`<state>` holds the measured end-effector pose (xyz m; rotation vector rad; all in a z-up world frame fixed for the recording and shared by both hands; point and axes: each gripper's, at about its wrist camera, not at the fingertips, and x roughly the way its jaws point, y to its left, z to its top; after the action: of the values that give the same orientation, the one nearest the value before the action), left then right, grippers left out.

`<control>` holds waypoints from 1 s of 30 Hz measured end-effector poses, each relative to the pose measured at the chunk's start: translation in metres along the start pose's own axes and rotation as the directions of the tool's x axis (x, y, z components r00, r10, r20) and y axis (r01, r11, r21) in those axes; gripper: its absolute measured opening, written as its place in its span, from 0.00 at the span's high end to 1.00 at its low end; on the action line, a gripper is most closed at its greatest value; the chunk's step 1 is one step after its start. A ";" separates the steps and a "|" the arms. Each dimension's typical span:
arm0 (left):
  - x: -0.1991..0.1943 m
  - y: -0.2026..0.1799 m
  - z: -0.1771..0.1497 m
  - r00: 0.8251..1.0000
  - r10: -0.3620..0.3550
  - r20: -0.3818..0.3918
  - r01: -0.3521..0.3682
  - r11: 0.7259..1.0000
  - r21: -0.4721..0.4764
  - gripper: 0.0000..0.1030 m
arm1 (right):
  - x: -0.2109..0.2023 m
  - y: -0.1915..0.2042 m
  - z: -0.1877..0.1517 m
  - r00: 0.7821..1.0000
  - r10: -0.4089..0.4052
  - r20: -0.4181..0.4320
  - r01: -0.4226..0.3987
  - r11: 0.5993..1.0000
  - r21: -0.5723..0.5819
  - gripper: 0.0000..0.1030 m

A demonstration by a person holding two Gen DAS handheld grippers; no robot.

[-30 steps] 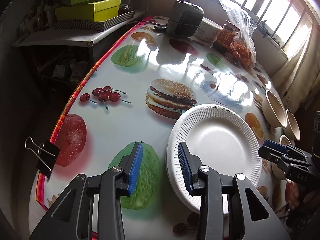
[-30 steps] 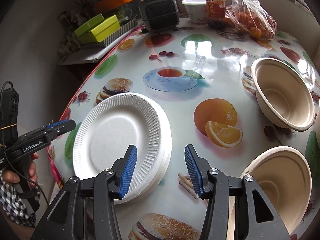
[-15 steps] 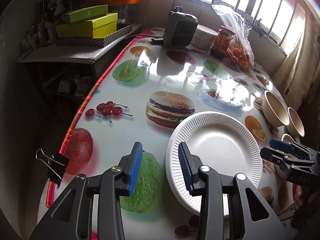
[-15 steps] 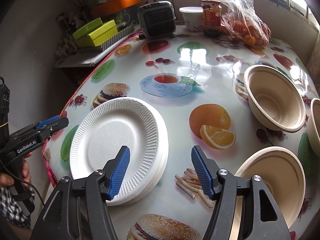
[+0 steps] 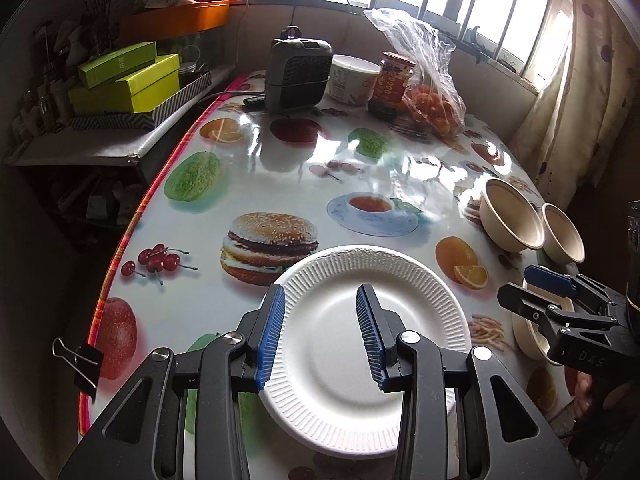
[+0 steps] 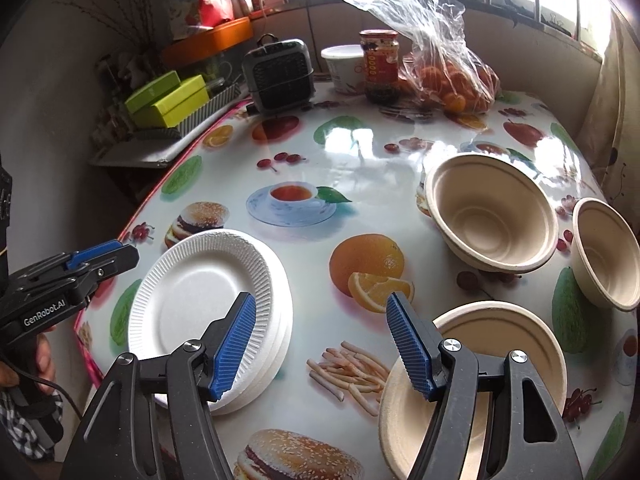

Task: Organize plates and bowls
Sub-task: 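Move both open tools away from the plates toward the beige bowls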

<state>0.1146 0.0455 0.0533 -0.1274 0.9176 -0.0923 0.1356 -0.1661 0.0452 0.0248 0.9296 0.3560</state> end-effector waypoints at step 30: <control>0.028 -0.148 0.036 0.972 -0.225 -0.070 0.236 0.941 0.243 0.63 | -0.083 -0.101 -0.026 0.954 -0.251 0.160 0.220 0.957 0.190 0.34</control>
<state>0.1566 -0.1024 0.0747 0.0026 0.9216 -0.4291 0.0997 -0.2903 0.0767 0.1002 0.7679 0.0489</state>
